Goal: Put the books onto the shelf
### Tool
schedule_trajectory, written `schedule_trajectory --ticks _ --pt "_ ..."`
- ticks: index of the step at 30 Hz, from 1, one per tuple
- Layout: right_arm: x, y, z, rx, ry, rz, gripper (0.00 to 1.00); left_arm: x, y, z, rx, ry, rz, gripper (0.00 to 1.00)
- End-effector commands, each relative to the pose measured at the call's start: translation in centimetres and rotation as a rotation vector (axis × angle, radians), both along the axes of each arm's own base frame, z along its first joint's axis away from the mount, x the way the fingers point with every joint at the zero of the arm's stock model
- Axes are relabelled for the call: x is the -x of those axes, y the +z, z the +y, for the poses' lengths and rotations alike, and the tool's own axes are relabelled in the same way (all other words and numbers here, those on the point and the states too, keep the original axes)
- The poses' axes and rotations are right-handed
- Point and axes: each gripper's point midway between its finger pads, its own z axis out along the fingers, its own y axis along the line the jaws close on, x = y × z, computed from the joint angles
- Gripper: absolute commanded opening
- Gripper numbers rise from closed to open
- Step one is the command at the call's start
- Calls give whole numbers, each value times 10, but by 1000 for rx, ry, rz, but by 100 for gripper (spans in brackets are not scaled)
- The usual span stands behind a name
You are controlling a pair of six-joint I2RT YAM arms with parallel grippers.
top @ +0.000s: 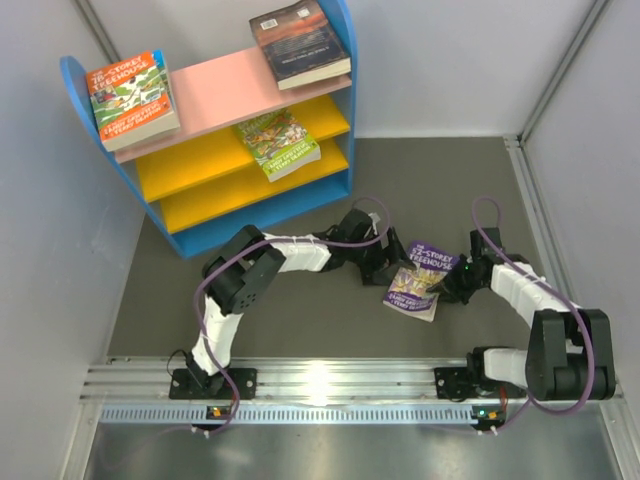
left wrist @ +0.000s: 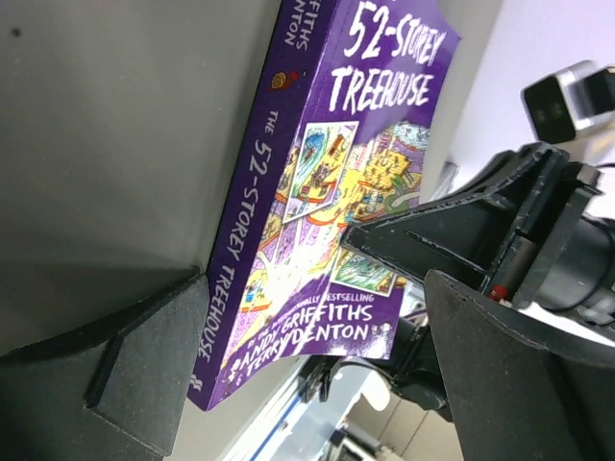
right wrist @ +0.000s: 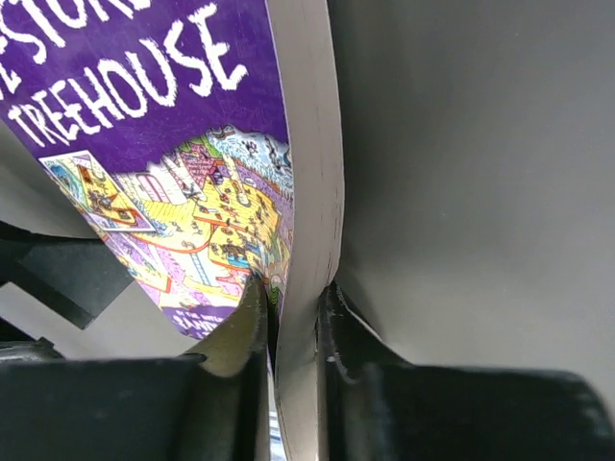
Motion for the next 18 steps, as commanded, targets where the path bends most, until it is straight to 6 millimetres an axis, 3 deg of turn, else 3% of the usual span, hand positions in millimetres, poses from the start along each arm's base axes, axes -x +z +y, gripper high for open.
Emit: schedule_trajectory --ticks 1,3,5,6,7,8,9,10,12,18 --pt "-30 6 14 -52 3 -120 0 53 30 -29 202 -122 56 98" --pt "-32 19 16 -62 15 -141 0 53 45 -23 213 -113 26 98" --pt "-36 45 18 -77 19 -182 0 52 45 -12 181 -90 -2 98" --pt "-37 56 21 -98 20 -201 0 52 59 -6 178 -76 -22 98" --pt "-37 72 24 -113 21 -219 0 53 54 4 157 -56 -15 98" --pt "-38 81 28 -132 24 -220 0 50 57 10 153 -26 -26 98" --pt "-39 88 32 -154 25 -221 0 50 74 15 184 -8 -52 98" --pt "-39 100 42 -210 39 -231 0 52 70 24 175 7 -42 97" --pt "-40 115 52 -270 41 -233 0 53 86 30 200 36 -67 97" --pt "-50 157 70 -358 47 -286 0 47 107 43 219 133 -105 97"
